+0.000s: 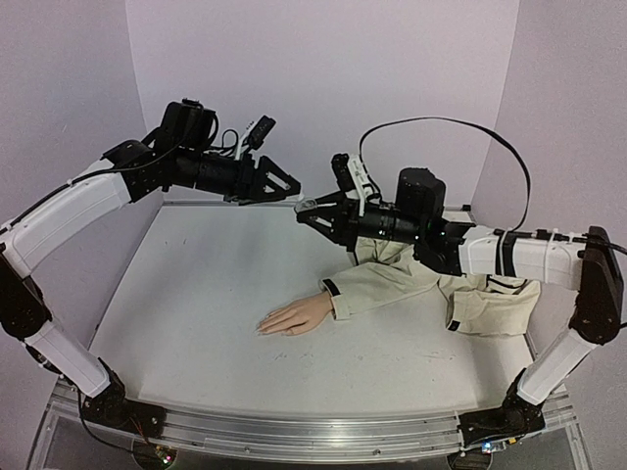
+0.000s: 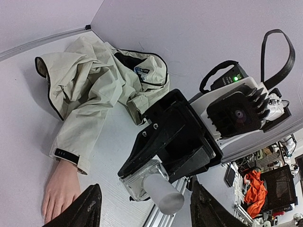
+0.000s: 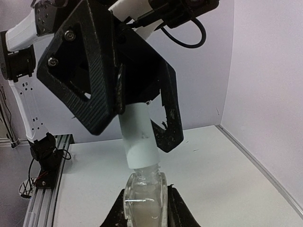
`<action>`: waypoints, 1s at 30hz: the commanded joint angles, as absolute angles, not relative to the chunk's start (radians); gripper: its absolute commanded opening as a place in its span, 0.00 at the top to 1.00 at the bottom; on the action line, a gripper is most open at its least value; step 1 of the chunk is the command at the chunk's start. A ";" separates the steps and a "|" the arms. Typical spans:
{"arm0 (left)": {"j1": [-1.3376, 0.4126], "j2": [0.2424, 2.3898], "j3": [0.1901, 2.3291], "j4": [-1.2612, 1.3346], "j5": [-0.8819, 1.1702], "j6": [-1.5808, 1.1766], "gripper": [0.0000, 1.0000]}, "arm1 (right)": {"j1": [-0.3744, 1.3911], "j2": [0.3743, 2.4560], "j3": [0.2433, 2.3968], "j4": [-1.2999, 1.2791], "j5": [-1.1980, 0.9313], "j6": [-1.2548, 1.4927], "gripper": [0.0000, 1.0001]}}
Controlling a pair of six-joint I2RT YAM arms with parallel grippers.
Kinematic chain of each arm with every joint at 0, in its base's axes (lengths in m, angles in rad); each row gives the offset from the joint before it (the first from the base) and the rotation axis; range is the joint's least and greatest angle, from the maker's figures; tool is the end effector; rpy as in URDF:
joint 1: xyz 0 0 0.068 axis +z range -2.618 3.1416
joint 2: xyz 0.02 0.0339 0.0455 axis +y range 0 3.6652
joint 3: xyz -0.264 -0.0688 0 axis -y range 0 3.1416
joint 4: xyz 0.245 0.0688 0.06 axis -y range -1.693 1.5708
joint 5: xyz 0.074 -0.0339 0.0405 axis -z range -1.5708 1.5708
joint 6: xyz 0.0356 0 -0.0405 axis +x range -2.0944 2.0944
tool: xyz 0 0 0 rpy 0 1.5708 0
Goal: Paint the nails
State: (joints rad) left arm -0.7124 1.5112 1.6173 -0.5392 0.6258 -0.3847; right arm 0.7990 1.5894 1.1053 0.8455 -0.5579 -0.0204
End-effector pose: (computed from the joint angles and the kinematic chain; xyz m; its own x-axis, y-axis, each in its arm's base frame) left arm 0.2398 -0.2347 0.4195 -0.6442 0.1545 -0.7491 0.7448 0.3494 -0.5685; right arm 0.2426 0.2763 0.3534 0.2660 0.2485 -0.9314 -0.9481 0.2419 -0.2062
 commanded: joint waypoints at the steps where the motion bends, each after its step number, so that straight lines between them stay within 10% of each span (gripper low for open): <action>1: -0.712 1.515 1.679 -0.555 0.613 -0.353 0.37 | 0.798 1.604 1.177 0.881 -0.584 -0.028 1.00; 30: -0.713 1.520 1.696 -0.600 0.549 -0.328 0.60 | 0.798 1.664 1.231 0.842 -0.603 -0.020 1.00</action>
